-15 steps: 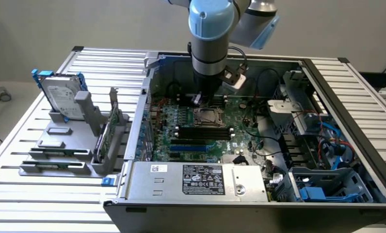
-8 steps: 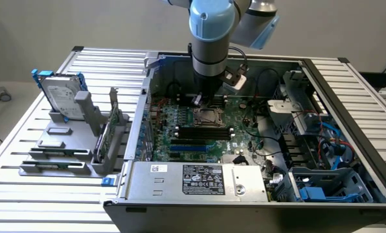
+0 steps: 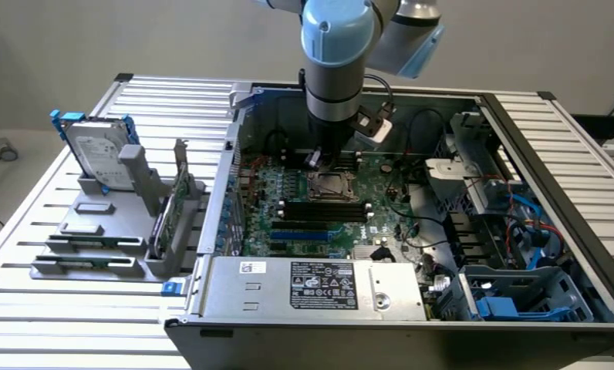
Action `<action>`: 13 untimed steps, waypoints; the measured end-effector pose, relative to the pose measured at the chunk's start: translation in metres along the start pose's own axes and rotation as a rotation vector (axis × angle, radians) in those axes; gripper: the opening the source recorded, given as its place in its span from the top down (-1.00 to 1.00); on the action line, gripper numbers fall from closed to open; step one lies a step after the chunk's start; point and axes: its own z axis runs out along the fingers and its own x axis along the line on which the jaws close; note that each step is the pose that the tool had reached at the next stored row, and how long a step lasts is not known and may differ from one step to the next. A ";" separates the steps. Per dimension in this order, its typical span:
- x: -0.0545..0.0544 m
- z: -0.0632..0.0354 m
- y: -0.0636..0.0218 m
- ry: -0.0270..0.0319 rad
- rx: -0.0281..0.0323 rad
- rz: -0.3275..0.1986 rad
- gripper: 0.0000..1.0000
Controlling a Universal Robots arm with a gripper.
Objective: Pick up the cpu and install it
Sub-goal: 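Close the cpu cover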
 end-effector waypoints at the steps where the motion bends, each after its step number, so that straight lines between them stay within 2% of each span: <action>1: 0.000 0.0000 -0.0003 0.0006 0.0004 0.000 0.79; 13: -0.001 0.0000 -0.0020 0.0028 0.0019 0.000 0.79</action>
